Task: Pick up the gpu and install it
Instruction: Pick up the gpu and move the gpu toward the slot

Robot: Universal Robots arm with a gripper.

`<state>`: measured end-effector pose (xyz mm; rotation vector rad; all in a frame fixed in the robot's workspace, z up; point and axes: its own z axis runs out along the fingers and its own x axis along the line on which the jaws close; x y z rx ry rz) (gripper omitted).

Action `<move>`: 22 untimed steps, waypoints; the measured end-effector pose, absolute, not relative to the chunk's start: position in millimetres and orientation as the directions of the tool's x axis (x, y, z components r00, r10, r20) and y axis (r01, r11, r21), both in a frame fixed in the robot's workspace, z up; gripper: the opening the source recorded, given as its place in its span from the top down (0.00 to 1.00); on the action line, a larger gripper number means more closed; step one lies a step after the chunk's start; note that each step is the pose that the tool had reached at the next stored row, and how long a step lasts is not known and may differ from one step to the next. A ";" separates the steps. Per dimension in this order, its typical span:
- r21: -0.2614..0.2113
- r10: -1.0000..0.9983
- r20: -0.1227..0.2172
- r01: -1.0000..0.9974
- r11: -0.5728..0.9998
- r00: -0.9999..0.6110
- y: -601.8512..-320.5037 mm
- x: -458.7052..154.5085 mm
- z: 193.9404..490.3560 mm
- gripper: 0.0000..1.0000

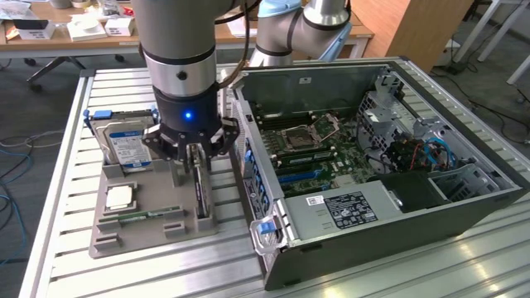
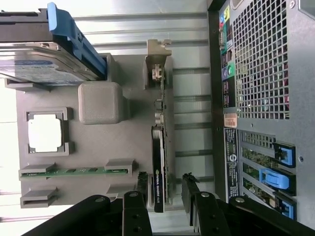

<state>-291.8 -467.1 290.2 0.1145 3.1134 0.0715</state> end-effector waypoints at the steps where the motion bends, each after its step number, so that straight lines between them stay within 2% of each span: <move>1: 0.047 0.074 -0.024 0.073 0.996 -0.997 -467.0 -291.8 288.4 0.59; 22: 0.047 0.074 -0.024 0.073 0.996 -0.997 -465.8 -292.4 266.3 0.59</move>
